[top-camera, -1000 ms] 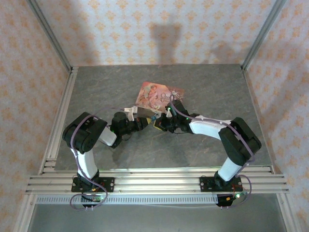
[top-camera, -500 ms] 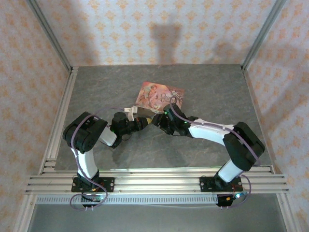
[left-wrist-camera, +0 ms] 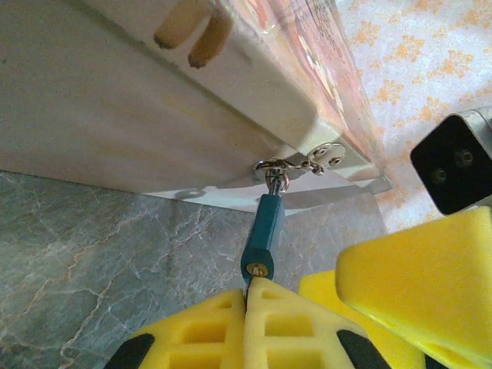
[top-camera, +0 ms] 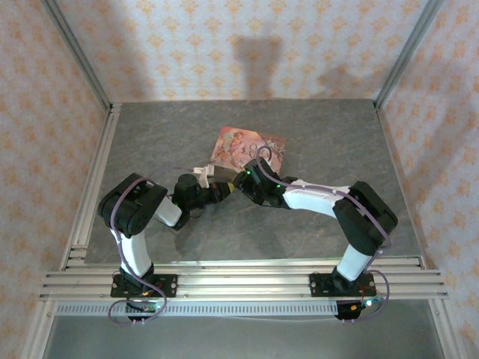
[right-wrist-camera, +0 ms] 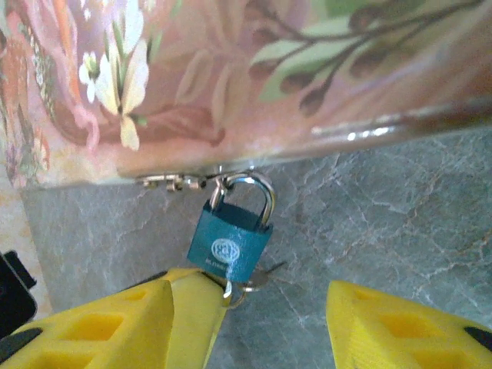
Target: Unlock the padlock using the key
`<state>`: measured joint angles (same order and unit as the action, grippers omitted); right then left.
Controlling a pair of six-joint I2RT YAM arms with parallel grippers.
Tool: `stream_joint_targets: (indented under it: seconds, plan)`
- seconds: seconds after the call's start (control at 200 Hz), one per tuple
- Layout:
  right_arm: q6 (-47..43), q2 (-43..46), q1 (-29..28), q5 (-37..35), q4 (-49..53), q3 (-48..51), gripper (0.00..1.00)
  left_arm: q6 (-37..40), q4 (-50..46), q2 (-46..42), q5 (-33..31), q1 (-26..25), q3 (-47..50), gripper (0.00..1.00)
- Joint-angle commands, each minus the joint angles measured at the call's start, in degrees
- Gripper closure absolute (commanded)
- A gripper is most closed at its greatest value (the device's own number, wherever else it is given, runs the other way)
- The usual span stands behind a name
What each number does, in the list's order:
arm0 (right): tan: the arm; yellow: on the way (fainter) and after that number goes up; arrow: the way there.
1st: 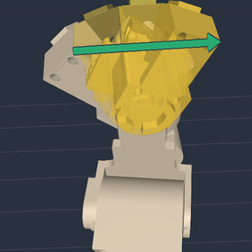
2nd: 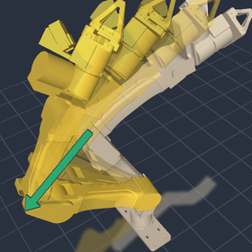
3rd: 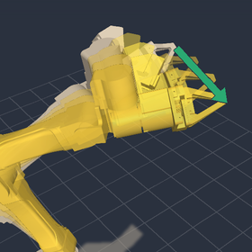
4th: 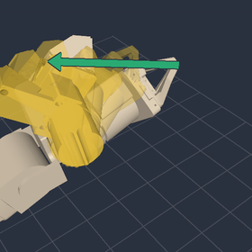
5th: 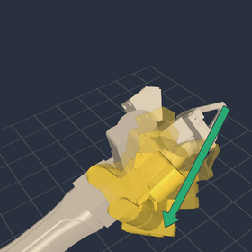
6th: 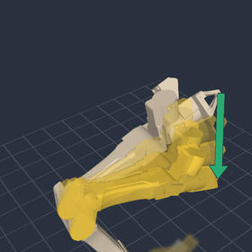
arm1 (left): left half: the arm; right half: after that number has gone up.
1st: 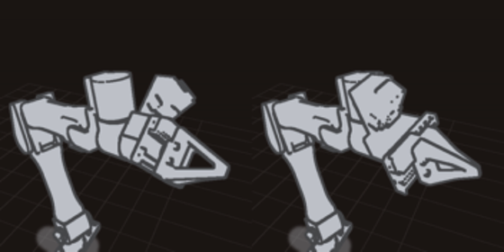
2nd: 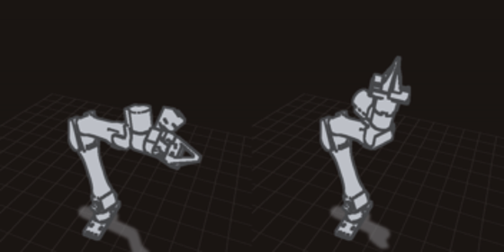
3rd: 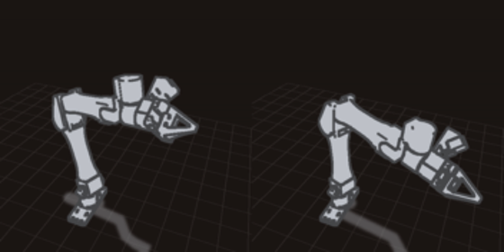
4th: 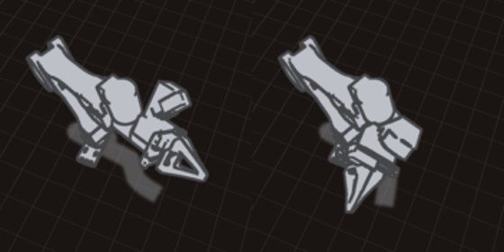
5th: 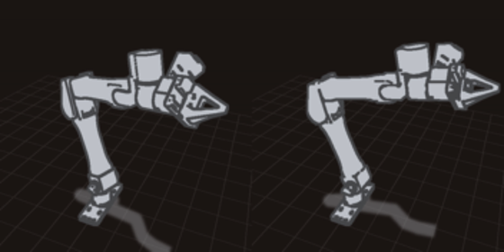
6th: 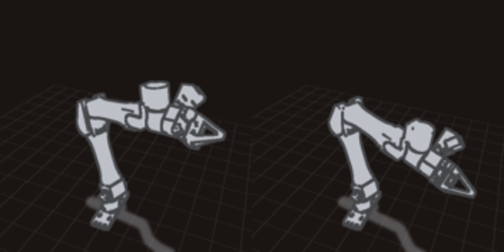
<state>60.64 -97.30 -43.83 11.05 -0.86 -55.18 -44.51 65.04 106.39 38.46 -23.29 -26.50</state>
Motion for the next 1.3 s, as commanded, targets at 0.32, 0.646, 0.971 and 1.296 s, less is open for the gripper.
stream_joint_targets:
  seconds: [0.32, 0.646, 0.971, 1.296]
  plan:
    - [2.1, -5.9, -0.5, -3.0, -0.7, -4.8, 0.45, 1.5, 3.2, -0.1, -1.9, -1.4, 1.2, 1.00]
    - [1.1, -8.4, -0.5, -3.1, 0.9, -6.9, 0.53, 1.7, 3.6, -0.4, -1.9, -1.5, 1.8, 1.00]
    - [-0.2, -9.3, -0.4, -3.6, 3.0, -8.3, 0.81, 2.6, 2.6, -1.8, -1.9, -2.0, 2.9, 1.00]
    - [-0.5, -8.9, -0.5, -2.9, 3.1, -8.1, 1.00, 4.2, -0.7, -4.5, -1.5, -1.9, 2.5, 1.00]
